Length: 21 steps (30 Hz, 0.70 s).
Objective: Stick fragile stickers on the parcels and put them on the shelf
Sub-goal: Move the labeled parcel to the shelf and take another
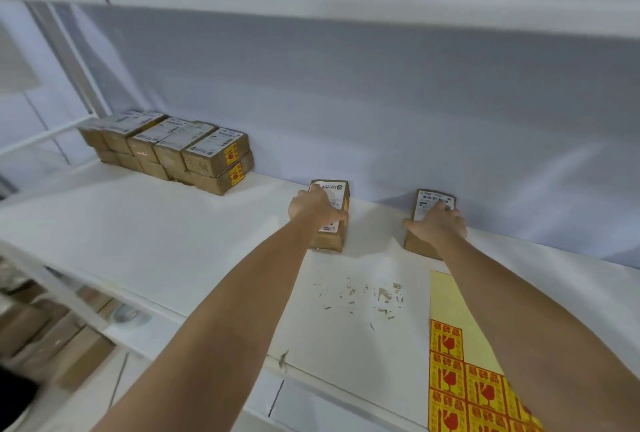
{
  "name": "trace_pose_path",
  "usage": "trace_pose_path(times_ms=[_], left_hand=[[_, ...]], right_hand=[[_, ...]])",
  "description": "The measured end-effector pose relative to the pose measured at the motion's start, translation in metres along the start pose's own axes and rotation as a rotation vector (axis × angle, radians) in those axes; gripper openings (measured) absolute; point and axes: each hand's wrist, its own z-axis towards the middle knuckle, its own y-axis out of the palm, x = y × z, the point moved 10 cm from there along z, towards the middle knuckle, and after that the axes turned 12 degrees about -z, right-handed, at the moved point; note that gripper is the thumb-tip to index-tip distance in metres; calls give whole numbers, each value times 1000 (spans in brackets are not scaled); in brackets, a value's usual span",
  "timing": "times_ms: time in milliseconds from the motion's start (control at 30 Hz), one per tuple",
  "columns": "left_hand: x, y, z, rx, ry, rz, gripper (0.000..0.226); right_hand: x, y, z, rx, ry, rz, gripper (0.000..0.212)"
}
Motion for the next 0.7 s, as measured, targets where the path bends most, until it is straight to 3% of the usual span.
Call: trace_pose_path(times_ms=[200, 467, 700], left_hand=[[-41, -37, 1, 106, -92, 28, 90], [-85, -73, 7, 172, -119, 117, 91], [-140, -101, 33, 141, -137, 159, 85]], right_hand=[[-53, -26, -16, 131, -74, 38, 94], [-168, -28, -63, 135, -294, 108, 87], [-237, -25, -82, 146, -354, 75, 90]])
